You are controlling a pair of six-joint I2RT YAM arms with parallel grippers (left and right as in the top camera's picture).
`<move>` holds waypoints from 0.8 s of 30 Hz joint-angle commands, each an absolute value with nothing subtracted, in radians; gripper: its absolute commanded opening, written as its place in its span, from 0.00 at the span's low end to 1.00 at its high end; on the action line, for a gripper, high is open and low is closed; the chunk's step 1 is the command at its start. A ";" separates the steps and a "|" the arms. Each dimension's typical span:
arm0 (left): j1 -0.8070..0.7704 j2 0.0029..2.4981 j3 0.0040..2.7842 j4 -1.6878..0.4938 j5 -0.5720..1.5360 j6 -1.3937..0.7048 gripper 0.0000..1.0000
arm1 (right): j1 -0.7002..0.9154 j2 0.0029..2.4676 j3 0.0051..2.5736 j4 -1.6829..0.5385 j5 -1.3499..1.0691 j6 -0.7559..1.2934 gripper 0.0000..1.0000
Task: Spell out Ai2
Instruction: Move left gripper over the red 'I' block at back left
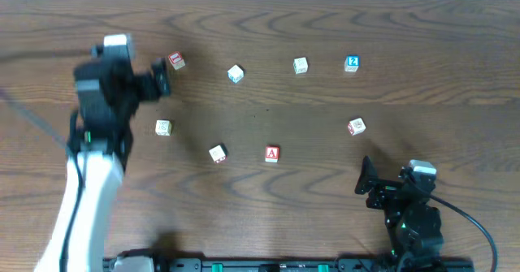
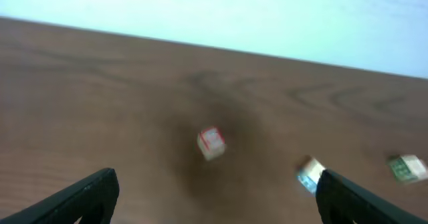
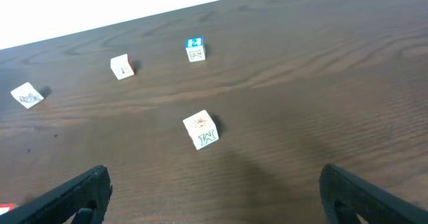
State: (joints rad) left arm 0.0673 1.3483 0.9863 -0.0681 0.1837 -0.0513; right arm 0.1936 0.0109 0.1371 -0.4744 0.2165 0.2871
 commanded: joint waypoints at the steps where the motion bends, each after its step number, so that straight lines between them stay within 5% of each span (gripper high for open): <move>1: 0.065 1.547 1.185 -0.099 0.176 -0.030 0.95 | 0.188 0.006 0.134 -0.474 0.220 0.279 0.99; 15: 0.053 2.168 1.890 -0.477 0.150 -0.164 0.95 | 0.188 0.006 0.134 -0.474 0.220 0.279 0.99; 24: -0.017 2.185 1.900 -0.633 0.214 0.375 0.95 | 0.188 0.006 0.134 -0.474 0.220 0.279 0.99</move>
State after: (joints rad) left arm 0.0101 2.1754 1.8732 -0.6193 0.1844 0.1406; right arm 0.1936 0.0109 0.1371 -0.4744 0.2169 0.2871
